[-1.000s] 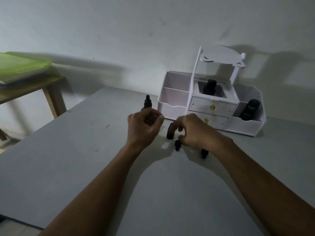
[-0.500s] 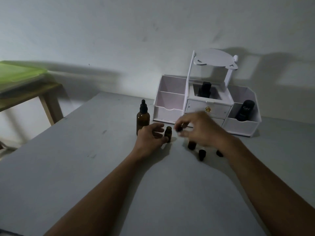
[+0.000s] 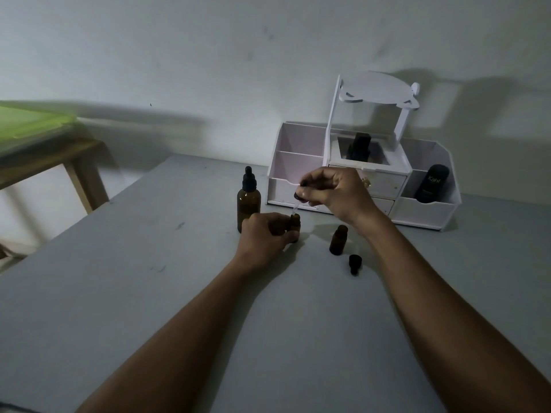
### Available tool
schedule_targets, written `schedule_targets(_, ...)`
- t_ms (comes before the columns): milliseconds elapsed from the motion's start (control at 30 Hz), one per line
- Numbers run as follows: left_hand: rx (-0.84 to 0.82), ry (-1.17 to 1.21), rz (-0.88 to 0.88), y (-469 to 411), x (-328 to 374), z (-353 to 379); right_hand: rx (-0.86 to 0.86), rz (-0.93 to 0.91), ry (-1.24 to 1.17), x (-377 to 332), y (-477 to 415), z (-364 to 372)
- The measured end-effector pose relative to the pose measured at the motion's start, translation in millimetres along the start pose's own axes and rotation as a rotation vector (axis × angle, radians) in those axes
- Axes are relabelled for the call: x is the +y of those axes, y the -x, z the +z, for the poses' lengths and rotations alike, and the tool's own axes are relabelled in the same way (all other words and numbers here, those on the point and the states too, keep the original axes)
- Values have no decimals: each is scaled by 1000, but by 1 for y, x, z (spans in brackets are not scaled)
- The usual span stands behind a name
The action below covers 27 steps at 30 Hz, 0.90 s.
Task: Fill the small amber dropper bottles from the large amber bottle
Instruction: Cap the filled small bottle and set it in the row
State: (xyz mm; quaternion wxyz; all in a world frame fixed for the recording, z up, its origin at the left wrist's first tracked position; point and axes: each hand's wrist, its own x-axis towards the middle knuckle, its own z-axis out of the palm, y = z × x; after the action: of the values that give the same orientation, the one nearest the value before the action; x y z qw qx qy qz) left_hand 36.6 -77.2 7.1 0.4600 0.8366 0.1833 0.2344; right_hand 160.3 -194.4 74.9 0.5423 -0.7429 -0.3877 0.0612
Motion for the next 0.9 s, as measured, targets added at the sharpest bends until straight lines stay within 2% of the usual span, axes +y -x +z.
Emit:
schedule_targets(367,2,13,-1,3,2,2,-122,-5,326,14,4,11)
schedule_targets(600,-2,19,-1,4,4,0,-200,-98,381,13,3,7)
schedule_targets(767,-2,17,15,4,6,-1,-168,-67,411,12,4,8)
schedule_targets(900,-2,-1,22,4,4,-1,-208,-107,400,11,4,8)
